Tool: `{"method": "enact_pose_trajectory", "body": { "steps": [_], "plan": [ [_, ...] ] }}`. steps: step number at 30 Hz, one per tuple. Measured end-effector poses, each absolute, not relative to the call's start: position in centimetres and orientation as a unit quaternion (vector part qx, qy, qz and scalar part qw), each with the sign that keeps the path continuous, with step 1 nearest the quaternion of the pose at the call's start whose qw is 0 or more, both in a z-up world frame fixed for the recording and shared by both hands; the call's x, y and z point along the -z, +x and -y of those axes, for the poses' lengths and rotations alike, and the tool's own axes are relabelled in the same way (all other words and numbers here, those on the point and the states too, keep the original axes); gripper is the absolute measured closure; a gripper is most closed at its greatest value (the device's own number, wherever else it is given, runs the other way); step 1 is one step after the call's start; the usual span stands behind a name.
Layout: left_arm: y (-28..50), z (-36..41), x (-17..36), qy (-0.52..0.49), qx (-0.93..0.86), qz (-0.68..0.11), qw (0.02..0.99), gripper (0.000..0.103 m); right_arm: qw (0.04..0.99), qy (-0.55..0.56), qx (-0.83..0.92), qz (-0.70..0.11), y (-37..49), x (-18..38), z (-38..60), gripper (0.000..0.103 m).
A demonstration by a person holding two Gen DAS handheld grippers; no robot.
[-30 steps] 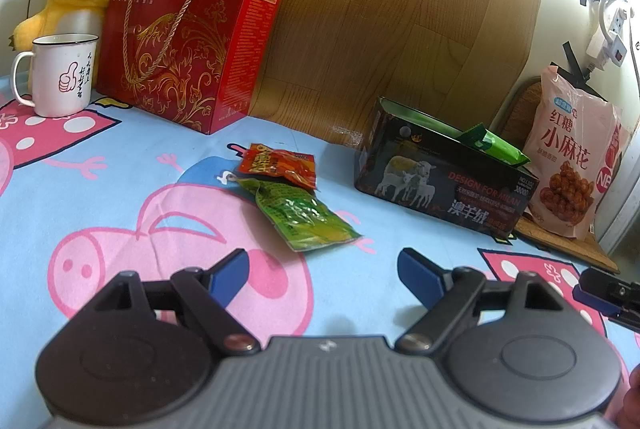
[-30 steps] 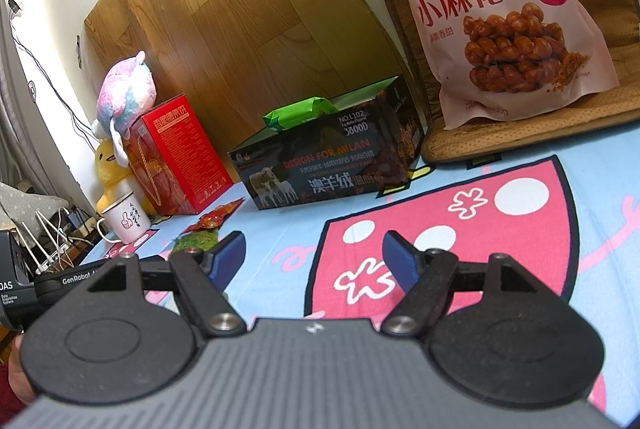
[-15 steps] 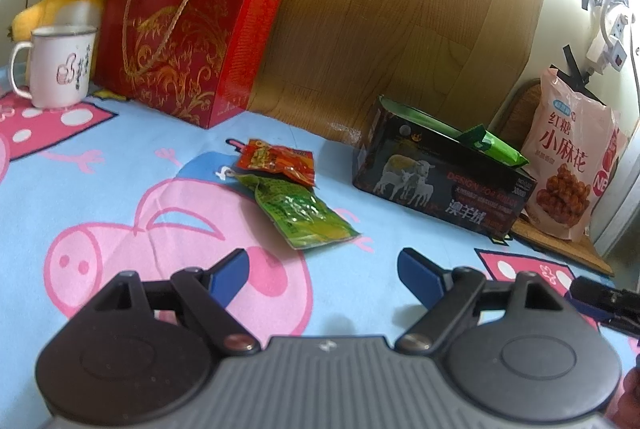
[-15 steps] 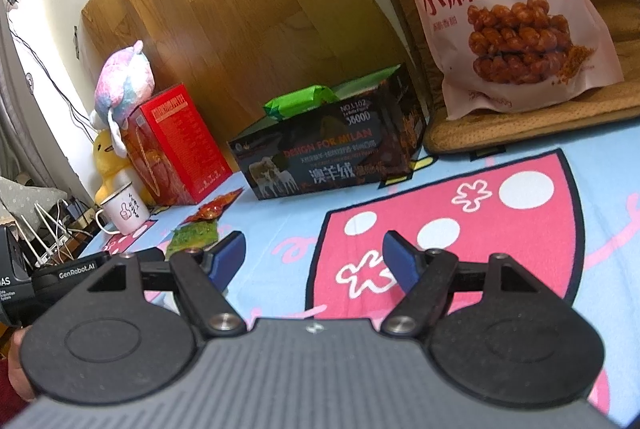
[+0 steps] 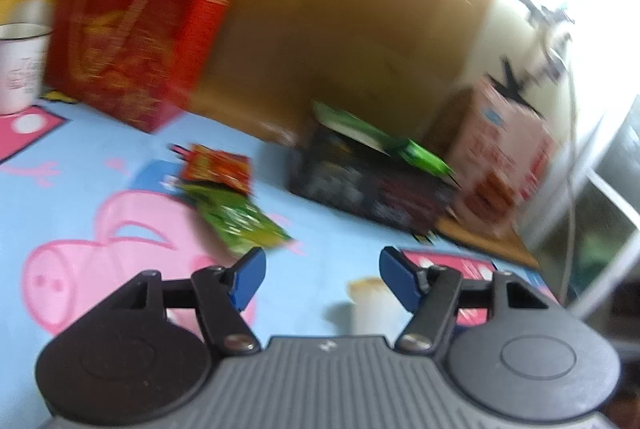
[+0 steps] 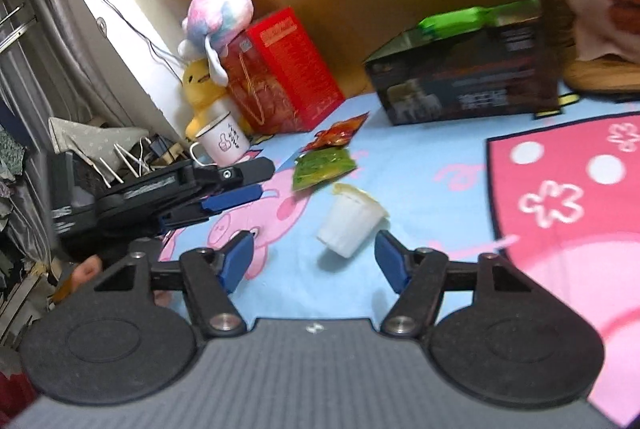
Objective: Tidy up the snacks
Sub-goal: 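Grasp the white jelly cup with both grippers and lift it, then carry the white jelly cup into the black tin box and release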
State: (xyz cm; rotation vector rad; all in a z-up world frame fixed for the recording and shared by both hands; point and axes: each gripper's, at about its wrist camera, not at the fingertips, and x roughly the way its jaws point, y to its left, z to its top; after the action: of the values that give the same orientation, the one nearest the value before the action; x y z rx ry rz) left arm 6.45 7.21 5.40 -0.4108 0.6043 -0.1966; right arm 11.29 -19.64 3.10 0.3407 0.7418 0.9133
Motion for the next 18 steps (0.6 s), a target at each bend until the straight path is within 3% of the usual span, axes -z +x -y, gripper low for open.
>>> {"method": "enact_pose_trajectory", "body": {
  "steps": [4, 5, 6, 7, 11, 18],
  "plan": [
    [8.7, -5.6, -4.5, -0.197, 0.149, -0.341, 0.907, 0.042, 0.814, 0.148, -0.411, -0.382, 13.4, -2.0, 17.9, 0.047],
    [9.4, -5.0, -4.1, -0.192, 0.160, -0.358, 0.900, 0.046, 0.810, 0.148, -0.409, -0.393, 14.0, -1.5, 17.5, 0.052],
    [10.2, -4.4, -3.7, -0.186, 0.171, -0.372, 0.893, 0.059, 0.808, 0.147, -0.406, -0.400, 14.3, -1.2, 17.2, 0.060],
    [10.9, -3.9, -3.2, -0.184, 0.181, -0.386, 0.885, 0.065, 0.809, 0.147, -0.408, -0.398, 14.5, -1.1, 17.1, 0.062],
    [12.7, -3.8, -3.4, -0.210, 0.187, -0.389, 0.877, 0.067, 0.822, 0.115, -0.406, -0.382, 14.5, -2.0, 16.4, 0.065],
    [17.7, -0.8, -9.1, -0.176, 0.225, -0.334, 0.898, 0.067, 0.867, 0.109, -0.382, -0.301, 16.8, -7.0, 18.7, 0.065]
  ]
}}
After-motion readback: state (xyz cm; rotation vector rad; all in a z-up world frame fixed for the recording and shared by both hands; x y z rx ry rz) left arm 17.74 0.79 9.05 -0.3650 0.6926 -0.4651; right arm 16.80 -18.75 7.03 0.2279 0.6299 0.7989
